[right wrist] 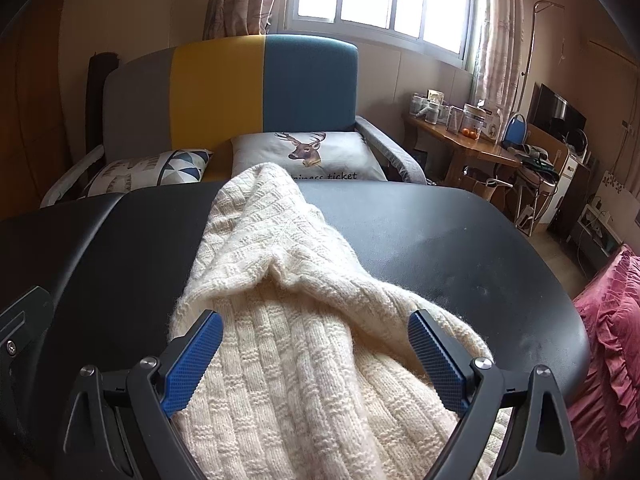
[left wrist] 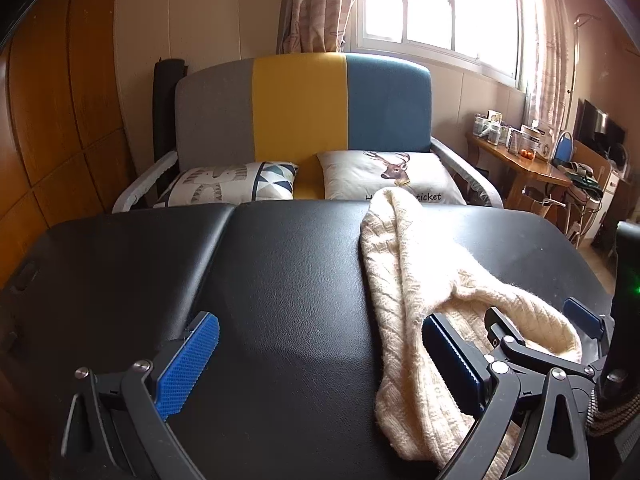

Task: Fold clothes
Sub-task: 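Grasp the crumpled cream sweater with the right gripper and lift it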

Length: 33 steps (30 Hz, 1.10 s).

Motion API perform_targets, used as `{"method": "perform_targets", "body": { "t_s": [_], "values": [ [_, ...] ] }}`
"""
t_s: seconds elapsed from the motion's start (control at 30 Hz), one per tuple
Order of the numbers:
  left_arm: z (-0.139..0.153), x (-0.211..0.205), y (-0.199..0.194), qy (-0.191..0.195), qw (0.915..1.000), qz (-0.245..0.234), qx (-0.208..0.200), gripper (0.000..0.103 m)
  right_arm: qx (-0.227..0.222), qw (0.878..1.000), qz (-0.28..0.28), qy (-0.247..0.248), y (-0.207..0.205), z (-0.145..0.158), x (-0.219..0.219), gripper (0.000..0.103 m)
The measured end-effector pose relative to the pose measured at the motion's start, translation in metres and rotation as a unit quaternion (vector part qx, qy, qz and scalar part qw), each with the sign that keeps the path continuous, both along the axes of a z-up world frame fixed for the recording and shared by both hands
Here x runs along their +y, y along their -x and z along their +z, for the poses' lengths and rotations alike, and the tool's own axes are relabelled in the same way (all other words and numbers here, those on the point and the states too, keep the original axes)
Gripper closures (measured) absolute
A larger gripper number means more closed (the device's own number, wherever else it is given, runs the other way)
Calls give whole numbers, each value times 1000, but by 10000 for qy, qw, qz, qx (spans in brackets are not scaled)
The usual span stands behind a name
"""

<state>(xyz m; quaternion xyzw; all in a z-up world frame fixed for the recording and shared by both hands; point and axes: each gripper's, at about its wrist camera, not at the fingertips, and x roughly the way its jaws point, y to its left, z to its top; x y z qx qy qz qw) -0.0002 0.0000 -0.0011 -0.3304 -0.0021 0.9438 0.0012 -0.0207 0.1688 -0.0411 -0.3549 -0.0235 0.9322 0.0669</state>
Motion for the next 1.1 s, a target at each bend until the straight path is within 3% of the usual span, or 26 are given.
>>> {"method": "perform_targets", "body": {
  "t_s": [0.27, 0.43, 0.5, 0.57, 0.67, 0.73, 0.83, 1.0, 1.1],
  "values": [
    [-14, -1, 2, -36, 9997, -159, -200, 1, -119, 9998, 8, 172, 0, -15, 8, 7],
    [-23, -1, 4, -59, 9991, -259, -325, 0, -241, 9915, 435, 1206, -3, -17, 32, 10],
    [-27, -1, 4, -68, 9988, -299, -375, 0, -253, 9790, 668, 1908, -8, -18, 48, 10],
    [-41, -5, 9, -391, 9957, -510, -661, 0, -375, 9590, 846, 2678, -11, -24, 68, 11],
    [-64, -12, 16, -940, 9858, -824, -1118, 0, -575, 9099, 865, 4016, -17, -41, 104, 16],
    [-78, -13, 18, -953, 9840, -813, -1270, 0, -563, 8767, 666, 4731, -23, -52, 131, 16],
    [-93, -13, 18, -977, 9796, -1037, -1419, 0, -334, 8427, 426, 5356, -40, -61, 162, 16],
    [-114, -21, 20, -1927, 9539, -1316, -1887, 0, -457, 8286, -175, 5576, -63, -72, 190, 15],
    [-116, -18, 18, -2155, 9443, -1499, -1984, 0, -424, 8289, -610, 5544, -76, -76, 207, 15]
  ]
}}
